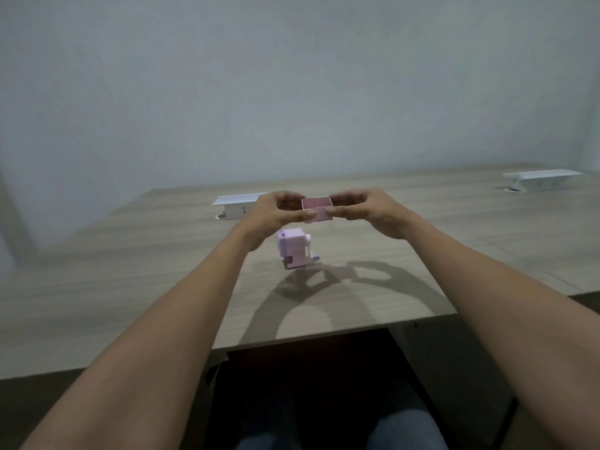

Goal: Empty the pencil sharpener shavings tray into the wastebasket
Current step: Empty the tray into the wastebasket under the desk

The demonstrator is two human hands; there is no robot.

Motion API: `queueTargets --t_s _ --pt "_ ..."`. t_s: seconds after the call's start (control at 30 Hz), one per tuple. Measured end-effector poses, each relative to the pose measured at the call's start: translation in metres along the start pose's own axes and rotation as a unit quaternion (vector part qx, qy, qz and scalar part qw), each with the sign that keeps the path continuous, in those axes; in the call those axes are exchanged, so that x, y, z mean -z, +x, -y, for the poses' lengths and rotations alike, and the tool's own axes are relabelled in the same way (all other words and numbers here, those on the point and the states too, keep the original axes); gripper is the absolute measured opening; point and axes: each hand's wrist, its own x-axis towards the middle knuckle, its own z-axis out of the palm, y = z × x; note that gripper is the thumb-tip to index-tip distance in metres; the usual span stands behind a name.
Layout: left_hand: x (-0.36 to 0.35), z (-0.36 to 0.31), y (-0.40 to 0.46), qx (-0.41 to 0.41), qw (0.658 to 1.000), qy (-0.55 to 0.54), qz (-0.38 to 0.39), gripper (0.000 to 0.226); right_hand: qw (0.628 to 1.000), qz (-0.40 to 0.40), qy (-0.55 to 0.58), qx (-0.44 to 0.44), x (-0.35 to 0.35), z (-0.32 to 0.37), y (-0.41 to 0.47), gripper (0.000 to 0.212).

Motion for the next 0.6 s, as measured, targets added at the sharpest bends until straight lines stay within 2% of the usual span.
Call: queueTargets --t_s 0.2,0.37,0.6 --pt "-0.077 -0.027 0.027 -0.040 0.997 -0.019 0.056 0.052 0.997 -0.066 -0.024 -0.030 0.070 -0.003 -0.050 0.042" --pt "-0.162 -0.050 0.039 -0.070 0.988 -0.066 0.119 0.072 0.989 -0.129 -0.048 -0.060 0.135 -0.003 -0.115 0.051" --pt "-0.284 -0.085 0.030 -0.079 0.969 -0.107 0.207 0.059 0.969 -0.206 -0.073 -0.112 0.208 0.000 -0.225 0.053"
